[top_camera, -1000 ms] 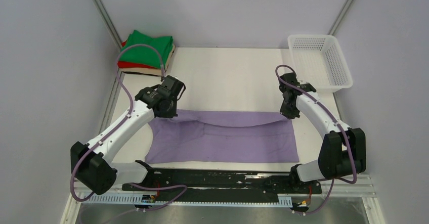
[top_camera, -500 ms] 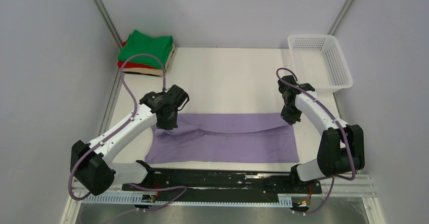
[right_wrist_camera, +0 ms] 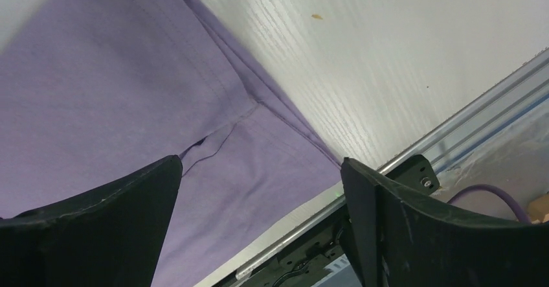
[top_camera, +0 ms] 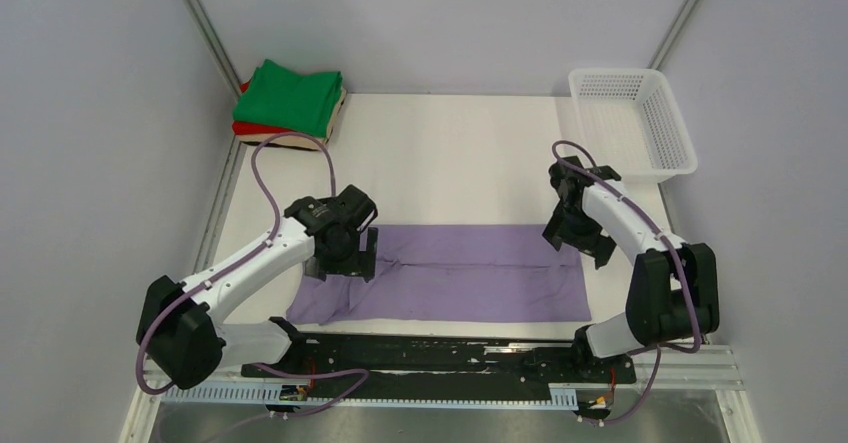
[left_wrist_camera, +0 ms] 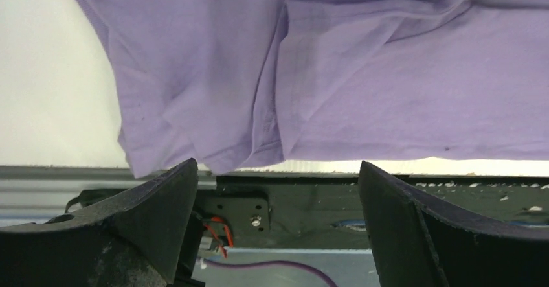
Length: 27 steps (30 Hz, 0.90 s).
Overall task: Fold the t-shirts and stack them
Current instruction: Fold the other side of the tshirt into a rectangle
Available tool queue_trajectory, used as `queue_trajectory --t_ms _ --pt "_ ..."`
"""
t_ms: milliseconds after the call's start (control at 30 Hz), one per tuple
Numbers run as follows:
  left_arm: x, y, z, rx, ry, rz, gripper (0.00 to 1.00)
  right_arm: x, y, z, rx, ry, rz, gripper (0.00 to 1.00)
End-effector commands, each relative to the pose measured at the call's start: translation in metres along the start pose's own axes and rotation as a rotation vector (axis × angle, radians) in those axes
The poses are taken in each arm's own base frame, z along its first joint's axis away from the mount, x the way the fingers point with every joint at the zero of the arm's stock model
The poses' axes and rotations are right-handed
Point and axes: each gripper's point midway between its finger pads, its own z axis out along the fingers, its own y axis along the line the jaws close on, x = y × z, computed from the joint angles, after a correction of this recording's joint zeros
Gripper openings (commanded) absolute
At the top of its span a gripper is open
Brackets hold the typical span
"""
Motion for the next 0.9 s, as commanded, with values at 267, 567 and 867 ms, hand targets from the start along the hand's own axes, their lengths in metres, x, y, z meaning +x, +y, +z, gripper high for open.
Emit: queue_trajectory --t_ms 267,567,867 --pt "-0.092 -0.068 0.04 0.205 -0.233 -0.081 1.0 -0.041 0.023 -0.049 -0.348 -0.298 0.098 1.0" --pt "-0.071 -0.053 0.074 0.128 -0.179 -0.066 1.0 -0.032 0.018 -0.046 -0.36 -0.297 0.101 1.0" --pt "-0.032 -0.087 0.049 0.306 -0.096 -0.026 1.0 -0.025 0.016 -0.042 -0.369 -0.287 0.131 1.0"
